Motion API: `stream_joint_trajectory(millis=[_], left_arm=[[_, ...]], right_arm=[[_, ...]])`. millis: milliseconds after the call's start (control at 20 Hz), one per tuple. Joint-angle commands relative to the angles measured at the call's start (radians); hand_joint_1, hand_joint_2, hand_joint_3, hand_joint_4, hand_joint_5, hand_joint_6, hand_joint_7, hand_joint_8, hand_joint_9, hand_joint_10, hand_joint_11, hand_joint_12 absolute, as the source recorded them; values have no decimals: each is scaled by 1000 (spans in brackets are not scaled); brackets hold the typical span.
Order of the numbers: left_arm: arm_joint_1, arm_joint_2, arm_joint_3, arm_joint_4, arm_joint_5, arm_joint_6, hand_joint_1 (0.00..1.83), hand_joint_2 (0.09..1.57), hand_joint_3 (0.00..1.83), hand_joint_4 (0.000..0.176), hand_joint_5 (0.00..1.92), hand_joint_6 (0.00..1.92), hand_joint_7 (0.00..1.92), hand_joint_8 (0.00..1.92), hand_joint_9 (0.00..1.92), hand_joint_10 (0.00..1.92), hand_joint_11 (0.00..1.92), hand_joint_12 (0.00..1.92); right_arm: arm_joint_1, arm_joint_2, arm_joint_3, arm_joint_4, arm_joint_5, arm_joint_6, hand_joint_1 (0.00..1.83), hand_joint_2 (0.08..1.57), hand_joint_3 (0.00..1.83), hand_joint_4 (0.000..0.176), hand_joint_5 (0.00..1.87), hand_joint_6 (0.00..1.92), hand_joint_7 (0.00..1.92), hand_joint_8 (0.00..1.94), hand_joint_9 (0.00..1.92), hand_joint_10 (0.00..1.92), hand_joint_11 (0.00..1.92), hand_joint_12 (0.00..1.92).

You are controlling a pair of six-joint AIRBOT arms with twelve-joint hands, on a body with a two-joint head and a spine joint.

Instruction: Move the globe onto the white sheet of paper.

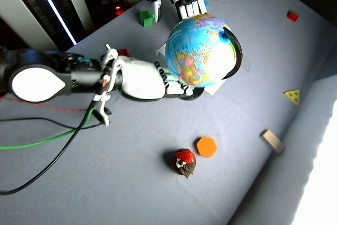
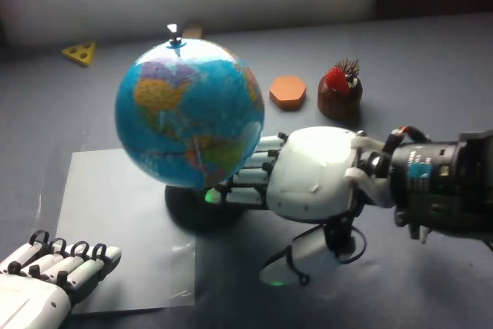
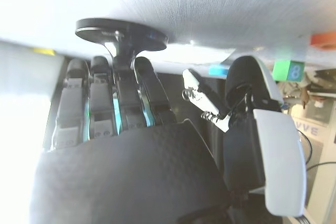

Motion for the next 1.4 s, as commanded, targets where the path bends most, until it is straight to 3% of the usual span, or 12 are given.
stream_joint_trajectory(millis=[0,150,300,500,750,850,1000,1350], left_arm=[[-2,-3,-5,29,-94,-3,0,1204,0,0,138,1,234,3,216,4,0,643],[-2,-2,-7,28,-94,-5,0,1201,0,0,141,0,203,1,161,3,0,488],[-2,-2,-9,25,-94,-5,0,1188,0,0,127,0,168,0,156,2,0,484],[0,-3,-10,22,-94,-5,0,1189,0,0,132,3,221,8,234,17,0,798],[10,-3,-11,19,-94,-9,0,1199,2,0,173,3,237,2,169,2,0,605],[12,-3,-10,19,-94,-9,0,1199,1,0,137,0,217,0,149,0,0,545],[15,-4,-9,14,-94,-10,0,1195,0,0,152,6,223,3,188,11,0,669],[20,-4,-11,15,-94,-14,0,1193,0,0,150,6,255,5,257,12,0,709]], right_arm=[[17,-9,-7,39,81,-35,0,1157,0,0,0,0,0,0,17,5,0,0],[30,-46,-7,119,68,-123,0,1157,0,0,0,0,0,0,18,5,0,0],[48,-84,-6,190,63,-206,0,1161,0,0,0,0,0,0,18,5,0,0],[75,-131,17,209,46,-216,0,1161,0,0,0,0,0,0,18,5,0,0],[91,-146,18,226,41,-217,0,1158,0,0,0,0,0,0,19,5,0,0],[86,-123,7,227,42,-217,0,1158,0,0,0,0,0,0,20,5,0,0],[76,-79,-21,227,52,-217,0,1158,0,0,0,0,0,0,22,6,0,0],[34,41,-111,227,46,-184,0,1168,0,0,0,0,0,0,20,5,0,0]])
